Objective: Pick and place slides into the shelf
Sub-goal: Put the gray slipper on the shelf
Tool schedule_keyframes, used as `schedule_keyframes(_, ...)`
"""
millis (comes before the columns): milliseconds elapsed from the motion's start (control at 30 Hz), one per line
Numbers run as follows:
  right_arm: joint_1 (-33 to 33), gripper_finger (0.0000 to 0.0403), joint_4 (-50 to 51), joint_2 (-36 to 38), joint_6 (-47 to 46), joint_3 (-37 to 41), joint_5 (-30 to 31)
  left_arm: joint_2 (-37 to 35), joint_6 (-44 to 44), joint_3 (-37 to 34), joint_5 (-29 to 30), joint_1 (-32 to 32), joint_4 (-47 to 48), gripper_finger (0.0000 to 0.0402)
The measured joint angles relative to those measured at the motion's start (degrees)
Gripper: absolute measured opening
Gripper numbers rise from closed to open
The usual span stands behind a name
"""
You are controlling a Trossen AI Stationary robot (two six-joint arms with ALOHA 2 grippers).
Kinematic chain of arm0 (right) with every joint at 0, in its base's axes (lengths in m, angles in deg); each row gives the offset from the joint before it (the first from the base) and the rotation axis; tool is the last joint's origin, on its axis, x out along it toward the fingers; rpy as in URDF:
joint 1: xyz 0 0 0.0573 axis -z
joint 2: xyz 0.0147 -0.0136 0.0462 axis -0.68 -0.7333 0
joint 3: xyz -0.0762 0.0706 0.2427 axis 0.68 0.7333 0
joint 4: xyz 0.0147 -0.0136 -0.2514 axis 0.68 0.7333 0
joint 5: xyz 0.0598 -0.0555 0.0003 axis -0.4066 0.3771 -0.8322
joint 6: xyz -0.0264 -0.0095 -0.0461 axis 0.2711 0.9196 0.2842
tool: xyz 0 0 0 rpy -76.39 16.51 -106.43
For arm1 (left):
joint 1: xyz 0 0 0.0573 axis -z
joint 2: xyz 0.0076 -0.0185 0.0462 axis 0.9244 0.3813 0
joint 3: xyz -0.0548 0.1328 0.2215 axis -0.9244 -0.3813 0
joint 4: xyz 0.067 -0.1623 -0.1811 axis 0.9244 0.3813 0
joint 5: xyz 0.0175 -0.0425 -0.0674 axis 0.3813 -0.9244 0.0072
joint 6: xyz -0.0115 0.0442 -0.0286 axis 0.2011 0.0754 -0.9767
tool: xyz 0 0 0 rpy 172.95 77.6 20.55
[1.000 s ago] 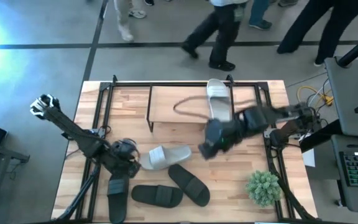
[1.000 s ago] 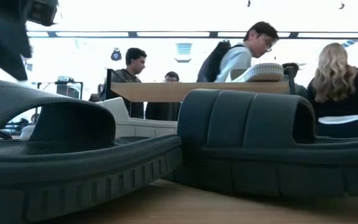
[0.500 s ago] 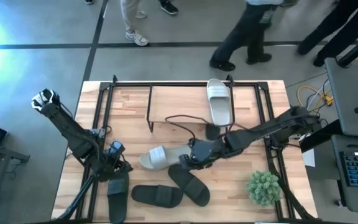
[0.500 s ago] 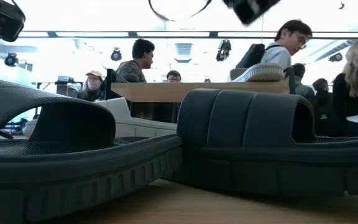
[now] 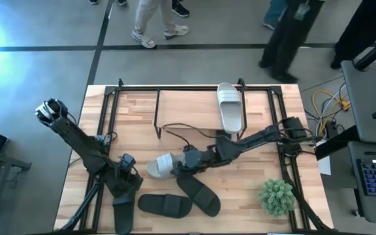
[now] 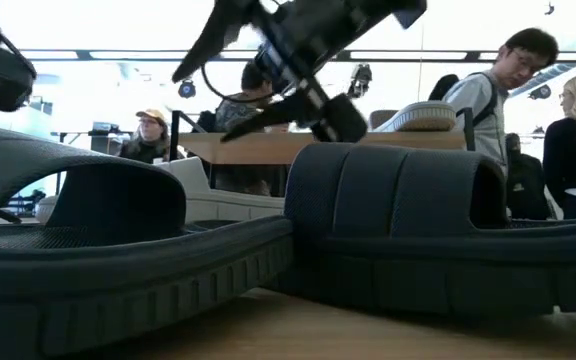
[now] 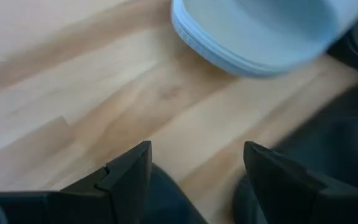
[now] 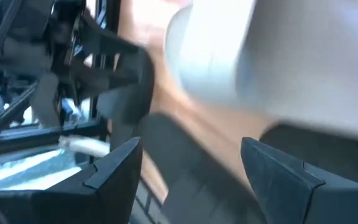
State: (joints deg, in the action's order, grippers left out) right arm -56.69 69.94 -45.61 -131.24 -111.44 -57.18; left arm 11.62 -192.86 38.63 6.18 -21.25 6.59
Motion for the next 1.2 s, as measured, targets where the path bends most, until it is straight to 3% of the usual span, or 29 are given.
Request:
schedule_keyframes(267, 3.03, 0.0264, 0.43, -7.2, 4.77, -6.48, -0.43, 5.5, 0.7, -0.04, 0.55, -3.86, -0.11, 0.024)
schedule_keyframes(533, 3.55, 0.0258, 6.37, -9.65, 7.48, -11.77, -0.43, 8.38, 1.33, -0.04, 2.1, -5.64, -0.35, 0.024)
schedule_keyframes(1200, 3.27, 0.0041, 7.28, -10.65, 5.18, -10.81, 2.37, 7.51, 4.09, -1.84, 4.51, -6.48, -0.09, 0.024)
